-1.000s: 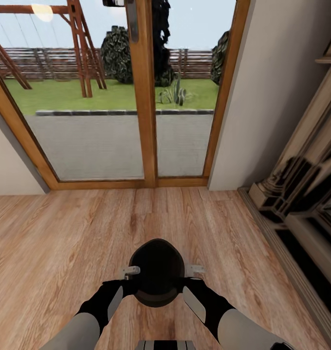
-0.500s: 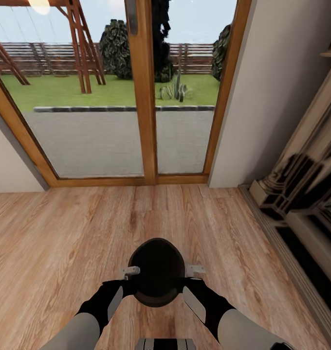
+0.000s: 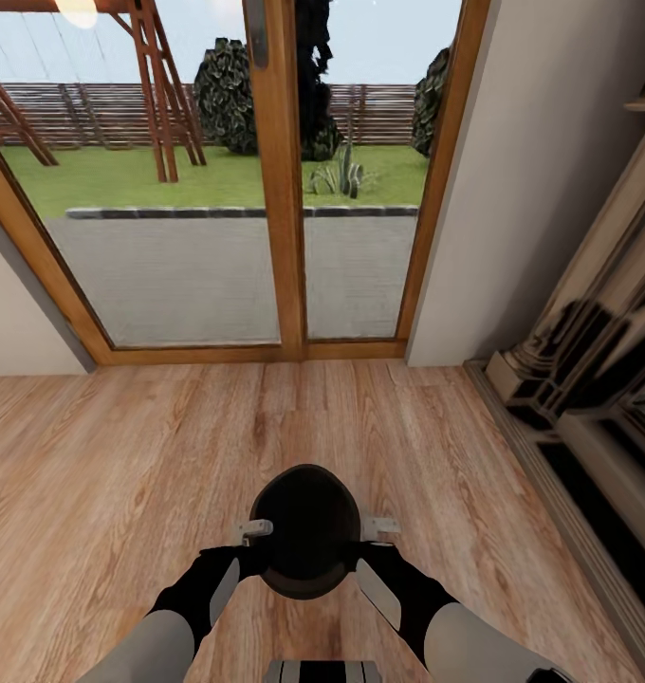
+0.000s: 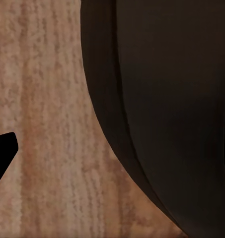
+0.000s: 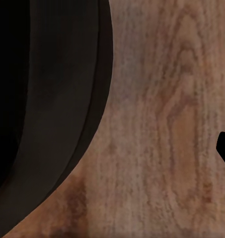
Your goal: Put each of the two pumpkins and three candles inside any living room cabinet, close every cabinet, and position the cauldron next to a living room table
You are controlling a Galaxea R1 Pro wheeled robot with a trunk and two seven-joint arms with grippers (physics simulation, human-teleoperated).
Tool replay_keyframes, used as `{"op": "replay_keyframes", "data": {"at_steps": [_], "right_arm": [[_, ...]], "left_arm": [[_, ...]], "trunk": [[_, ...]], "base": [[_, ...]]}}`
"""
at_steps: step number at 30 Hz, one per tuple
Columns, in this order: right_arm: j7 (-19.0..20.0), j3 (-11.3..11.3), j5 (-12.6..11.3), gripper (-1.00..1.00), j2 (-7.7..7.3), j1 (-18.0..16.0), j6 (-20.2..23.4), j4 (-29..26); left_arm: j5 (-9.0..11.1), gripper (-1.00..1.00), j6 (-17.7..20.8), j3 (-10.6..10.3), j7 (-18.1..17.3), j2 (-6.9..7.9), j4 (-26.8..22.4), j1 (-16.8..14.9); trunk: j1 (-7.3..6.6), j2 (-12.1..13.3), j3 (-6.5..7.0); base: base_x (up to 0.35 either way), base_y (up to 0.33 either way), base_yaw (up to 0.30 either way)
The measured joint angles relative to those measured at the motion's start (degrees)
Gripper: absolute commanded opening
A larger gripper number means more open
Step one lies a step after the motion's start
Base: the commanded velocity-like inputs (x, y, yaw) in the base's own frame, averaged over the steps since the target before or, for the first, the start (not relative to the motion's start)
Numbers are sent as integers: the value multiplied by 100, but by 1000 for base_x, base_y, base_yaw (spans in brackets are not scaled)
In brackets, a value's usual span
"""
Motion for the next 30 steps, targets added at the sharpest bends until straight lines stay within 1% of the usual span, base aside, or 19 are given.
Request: {"op": "replay_keyframes", "data": {"at_steps": [4, 11, 12, 14, 30], "right_arm": [[-2, 0, 3, 100, 0, 0, 1, -3], [-1, 0, 8, 100, 0, 0, -1, -5], [-1, 0, 8, -100, 0, 0, 0, -5], [3, 1, -16, -100, 0, 1, -3, -4], [1, 0, -6, -100, 0, 0, -1, -4]], "left_arm": [[2, 100, 3, 1, 2, 0, 0, -1], [0, 100, 2, 1, -1, 0, -5, 0], [1, 100, 2, 1, -2, 0, -5, 0], [26, 100, 0, 1, -12, -1, -5, 1], [15, 100, 7, 1, -25, 0, -5, -4]], "trunk": [[10, -5, -88], [10, -5, -89], [10, -5, -89], [10, -5, -89], [10, -5, -89]], "base": [[0, 0, 0], [0, 0, 0], [0, 0, 0], [0, 0, 0], [0, 0, 0]]}}
